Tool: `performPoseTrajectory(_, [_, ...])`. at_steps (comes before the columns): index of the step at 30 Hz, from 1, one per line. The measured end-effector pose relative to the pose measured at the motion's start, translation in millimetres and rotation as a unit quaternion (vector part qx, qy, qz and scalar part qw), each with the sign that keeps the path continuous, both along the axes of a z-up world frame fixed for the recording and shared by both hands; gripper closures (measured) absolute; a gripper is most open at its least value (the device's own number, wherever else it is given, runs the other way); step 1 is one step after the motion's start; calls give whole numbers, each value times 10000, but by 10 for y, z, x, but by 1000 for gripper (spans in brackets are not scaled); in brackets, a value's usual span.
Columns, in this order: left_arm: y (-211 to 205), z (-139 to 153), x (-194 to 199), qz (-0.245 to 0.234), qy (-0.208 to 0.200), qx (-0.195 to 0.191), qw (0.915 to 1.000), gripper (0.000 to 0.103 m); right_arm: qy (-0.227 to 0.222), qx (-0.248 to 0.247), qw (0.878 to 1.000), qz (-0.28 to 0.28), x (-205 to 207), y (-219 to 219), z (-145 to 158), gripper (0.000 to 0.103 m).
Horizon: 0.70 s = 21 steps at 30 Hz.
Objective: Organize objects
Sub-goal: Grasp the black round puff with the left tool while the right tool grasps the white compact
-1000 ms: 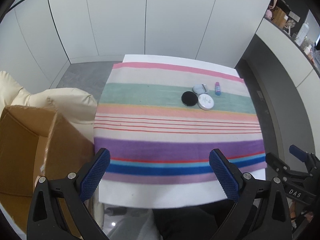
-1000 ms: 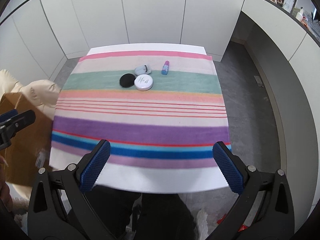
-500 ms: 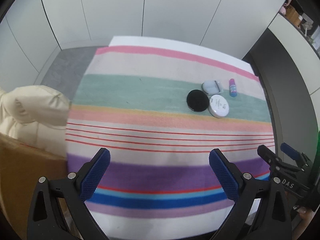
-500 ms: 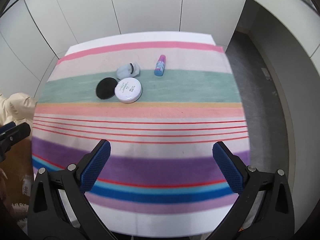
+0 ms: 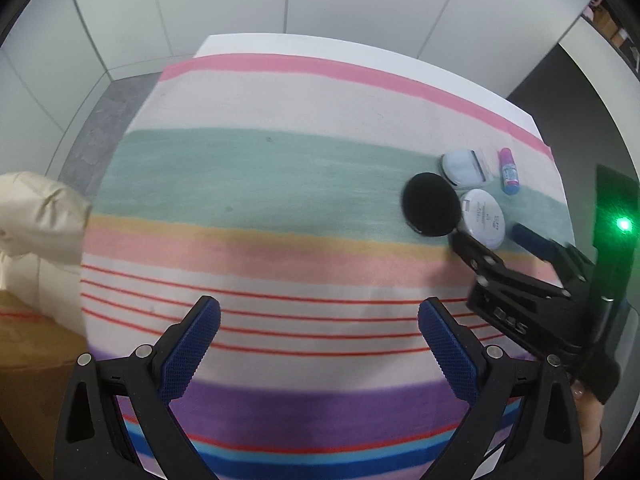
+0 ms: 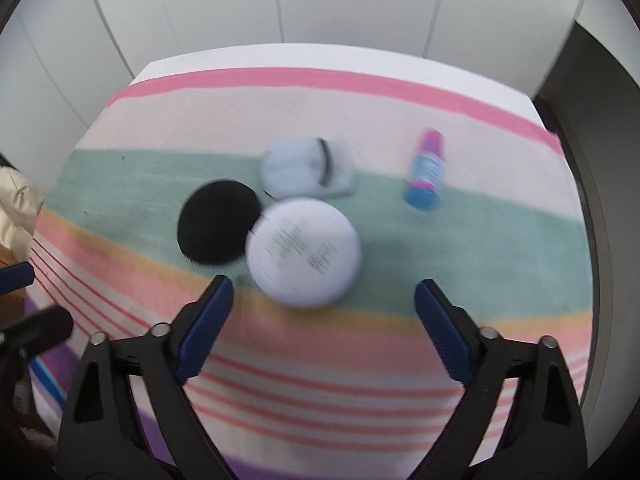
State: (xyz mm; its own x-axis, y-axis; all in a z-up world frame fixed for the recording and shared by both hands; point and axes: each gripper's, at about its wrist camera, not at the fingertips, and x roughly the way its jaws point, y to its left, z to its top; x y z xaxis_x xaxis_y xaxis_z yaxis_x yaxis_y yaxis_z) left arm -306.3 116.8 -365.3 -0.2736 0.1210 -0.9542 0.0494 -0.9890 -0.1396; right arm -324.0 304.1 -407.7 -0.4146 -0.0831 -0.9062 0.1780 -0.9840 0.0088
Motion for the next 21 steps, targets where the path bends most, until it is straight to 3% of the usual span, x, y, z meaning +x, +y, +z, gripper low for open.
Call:
performPoseTrajectory(2, [75, -26, -32, -109, 60, 3, 9999, 3, 163, 63, 9998, 71, -2, -29, 14, 44])
performPoseTrajectory(8, [475, -214, -246, -600, 279, 13, 9978, 3, 259, -130, 9985, -465, 100, 305, 89, 43])
performPoseTrajectory(12, [718, -335, -478, -610, 317, -147, 9975, 5, 227, -185, 9961, -837, 186, 577, 136, 43])
performPoseTrajectory(14, [815, -329, -567, -620, 387, -191, 9971, 11, 181, -213, 9952, -936, 175, 710, 157, 43])
performPoseTrajectory(17, [970, -296, -667, -603, 489, -637, 9949, 51, 153, -213, 9948, -980, 173, 780, 193, 43])
performPoseTrajectory(21, [965, -246, -653, -455, 520, -500, 9964, 56, 143, -210, 9950, -968, 159, 805, 248, 43])
